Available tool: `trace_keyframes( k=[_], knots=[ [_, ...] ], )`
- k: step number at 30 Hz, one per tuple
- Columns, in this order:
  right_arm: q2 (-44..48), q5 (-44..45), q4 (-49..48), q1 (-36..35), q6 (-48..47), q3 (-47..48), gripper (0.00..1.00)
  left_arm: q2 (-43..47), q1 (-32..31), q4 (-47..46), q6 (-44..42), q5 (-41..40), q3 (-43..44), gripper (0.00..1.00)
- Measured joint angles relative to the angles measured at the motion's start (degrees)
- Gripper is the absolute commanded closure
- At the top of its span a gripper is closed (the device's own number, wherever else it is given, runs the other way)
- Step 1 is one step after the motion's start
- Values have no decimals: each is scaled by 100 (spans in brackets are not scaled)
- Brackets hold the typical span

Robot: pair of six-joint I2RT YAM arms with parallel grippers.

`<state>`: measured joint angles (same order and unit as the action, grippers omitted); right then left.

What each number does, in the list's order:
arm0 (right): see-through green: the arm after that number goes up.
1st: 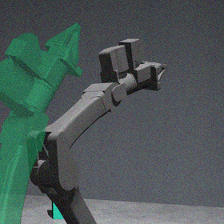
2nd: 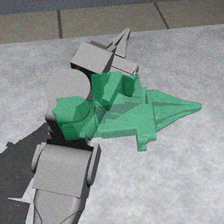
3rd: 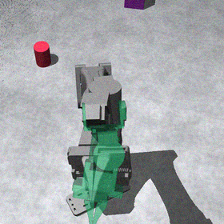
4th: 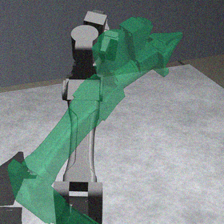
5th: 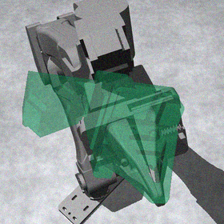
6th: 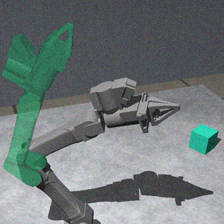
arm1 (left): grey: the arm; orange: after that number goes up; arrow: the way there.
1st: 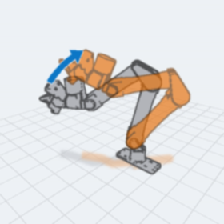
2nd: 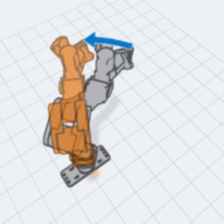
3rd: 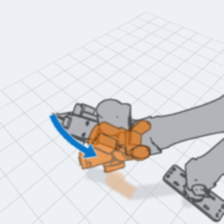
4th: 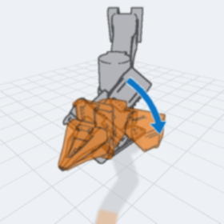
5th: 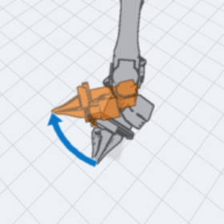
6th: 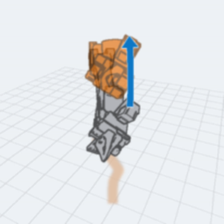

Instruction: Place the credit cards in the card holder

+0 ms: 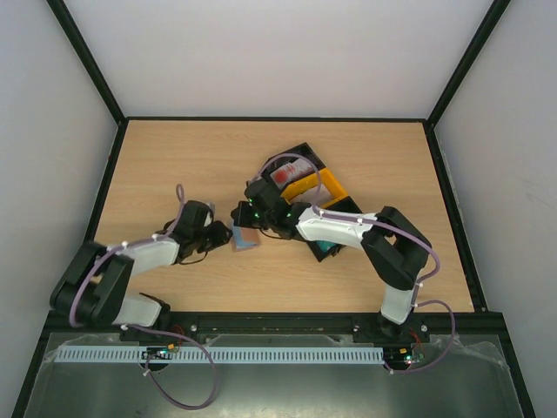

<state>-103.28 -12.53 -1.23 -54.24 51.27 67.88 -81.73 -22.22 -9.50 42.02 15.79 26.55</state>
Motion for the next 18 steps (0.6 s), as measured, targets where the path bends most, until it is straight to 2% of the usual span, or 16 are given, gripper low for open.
trace_keyframes(
  k=[5,10,12,15,18],
  knots=[
    [-315,-409,-682,0,275,-238,98,1191,0,675,249,-848,-352,67],
    [-774,-776,-1172,0,492,-282,95,1593,0,1032,374,-1419,-330,64],
    [-962,-868,-1266,0,533,-280,85,1700,0,1174,396,-1537,-330,61],
    [-1102,-927,-1172,0,509,-238,59,1884,2,1375,402,-1657,-302,56],
    [-1106,-981,-946,0,348,-7,49,2035,2,1578,352,-1690,-208,53]
  ],
)
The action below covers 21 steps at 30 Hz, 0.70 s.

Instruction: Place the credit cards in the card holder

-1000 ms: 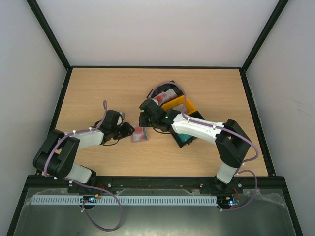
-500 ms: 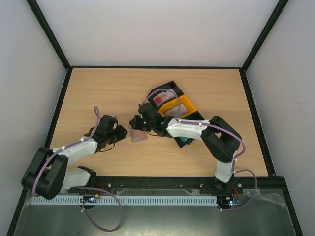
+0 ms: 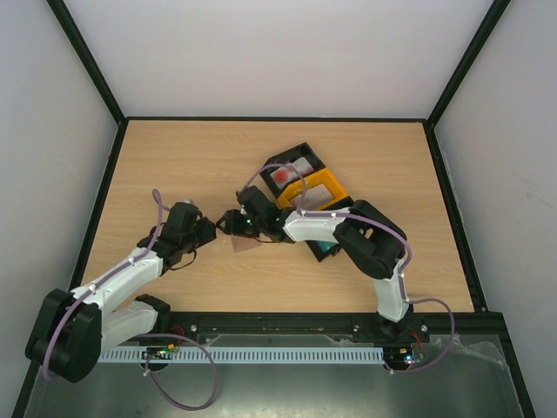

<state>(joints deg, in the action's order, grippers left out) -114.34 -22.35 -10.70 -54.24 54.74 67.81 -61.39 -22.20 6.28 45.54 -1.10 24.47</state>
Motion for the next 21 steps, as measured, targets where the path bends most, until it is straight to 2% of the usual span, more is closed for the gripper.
trace_keyframes(
  k=[6,12,17,21],
  knots=[
    [299,-168,111,120,-234,197,44,378,33,442,-50,-166,426,53],
    [935,-291,98,400,-313,-146,45,560,37,560,-153,-199,656,51],
    [1300,133,374,542,-651,-553,49,282,37,356,-402,487,667,46],
    [1300,479,772,564,-999,-643,51,-323,28,24,-570,1279,678,47]
  ],
)
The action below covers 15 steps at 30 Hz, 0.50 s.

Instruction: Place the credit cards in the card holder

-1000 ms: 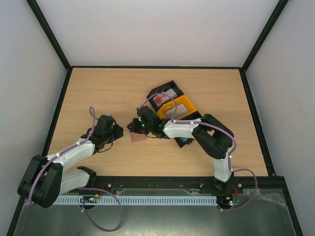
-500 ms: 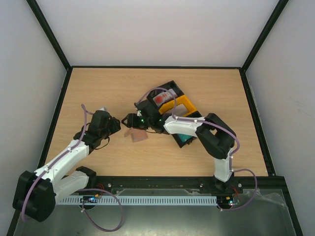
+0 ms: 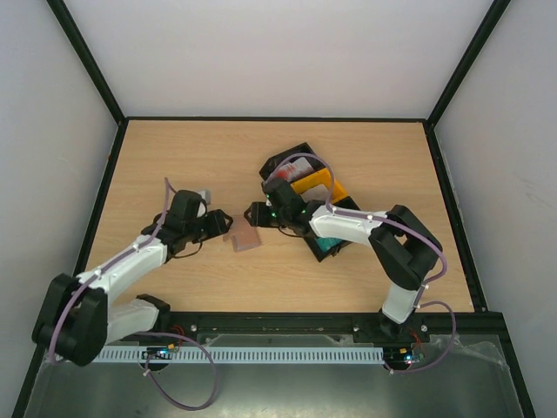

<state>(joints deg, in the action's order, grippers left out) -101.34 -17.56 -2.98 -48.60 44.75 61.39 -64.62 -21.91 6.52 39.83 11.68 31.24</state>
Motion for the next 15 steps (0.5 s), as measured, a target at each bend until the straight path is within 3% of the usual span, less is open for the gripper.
trace_keyframes(
  k=[9,15],
  knots=[
    [-315,55,422,0,-586,-39,52,-1054,-4,-562,-20,1285,31,40],
    [-428,-90,407,0,-640,-136,53,-1700,-4,-704,9,1598,31,52]
  ],
)
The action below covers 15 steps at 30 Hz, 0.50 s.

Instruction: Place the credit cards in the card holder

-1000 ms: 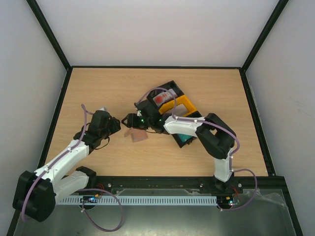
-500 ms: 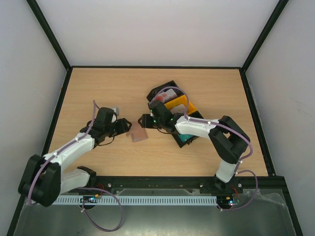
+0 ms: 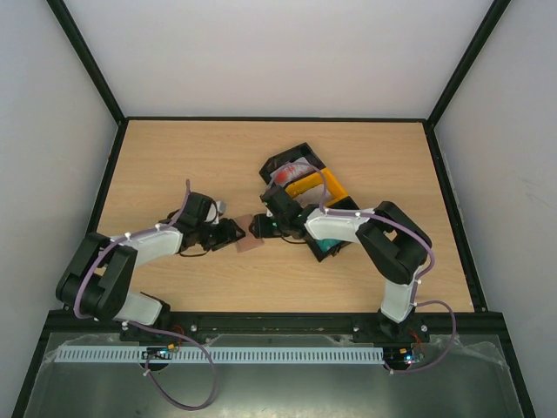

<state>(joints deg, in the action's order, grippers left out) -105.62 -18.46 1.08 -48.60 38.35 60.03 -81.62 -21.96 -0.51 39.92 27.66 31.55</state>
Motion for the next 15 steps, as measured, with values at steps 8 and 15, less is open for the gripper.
trace_keyframes(
  k=[8,15],
  knots=[
    [-17,-142,-50,0,2,-186,54,-90,-4,186,-33,-549,-9,64],
    [-20,-369,-232,37,48,-291,53,-173,-33,236,-149,-981,70,64]
  ],
)
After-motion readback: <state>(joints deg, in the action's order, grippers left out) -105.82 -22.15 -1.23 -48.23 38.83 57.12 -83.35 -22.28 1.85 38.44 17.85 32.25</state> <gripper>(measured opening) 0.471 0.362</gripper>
